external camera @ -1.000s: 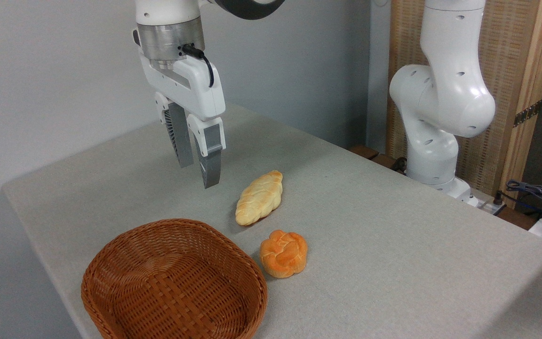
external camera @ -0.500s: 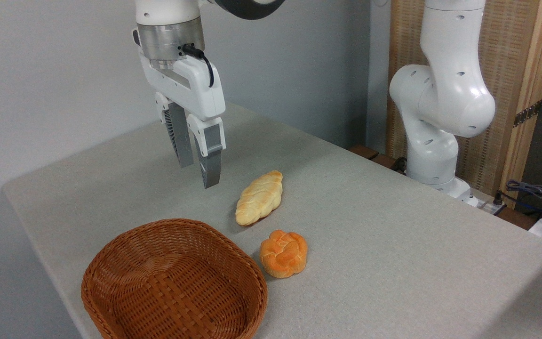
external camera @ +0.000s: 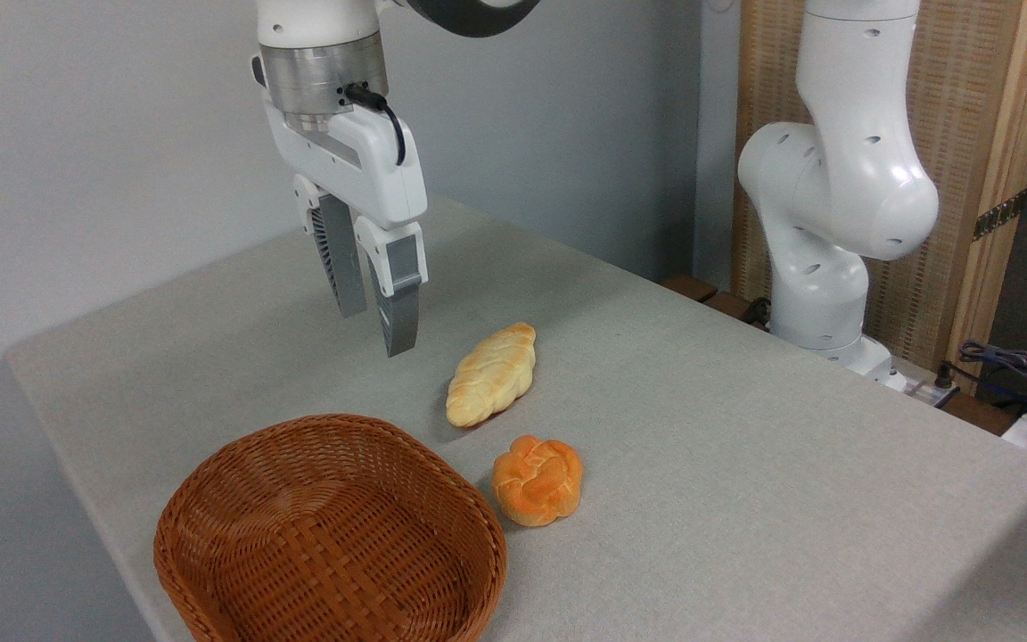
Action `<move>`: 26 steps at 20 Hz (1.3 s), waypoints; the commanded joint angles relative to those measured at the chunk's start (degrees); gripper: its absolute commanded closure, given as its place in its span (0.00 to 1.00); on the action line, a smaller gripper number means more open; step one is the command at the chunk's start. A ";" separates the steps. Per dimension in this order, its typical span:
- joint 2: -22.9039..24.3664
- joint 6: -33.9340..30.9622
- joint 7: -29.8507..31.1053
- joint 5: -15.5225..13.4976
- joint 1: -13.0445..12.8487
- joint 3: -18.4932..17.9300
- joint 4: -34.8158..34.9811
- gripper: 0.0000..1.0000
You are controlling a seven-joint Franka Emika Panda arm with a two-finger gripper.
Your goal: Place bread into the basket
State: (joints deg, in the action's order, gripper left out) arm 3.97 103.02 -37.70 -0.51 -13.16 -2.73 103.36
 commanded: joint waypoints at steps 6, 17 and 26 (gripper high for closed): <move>-0.01 -1.42 0.61 -0.63 -0.20 -0.35 -0.88 0.00; -0.10 -1.42 0.44 -0.55 -0.20 -0.61 -0.88 0.00; 0.34 -2.56 0.70 -0.54 -0.20 -0.44 -0.88 0.00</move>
State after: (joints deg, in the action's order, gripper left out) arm 4.07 102.40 -37.70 -0.51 -13.07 -2.92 103.32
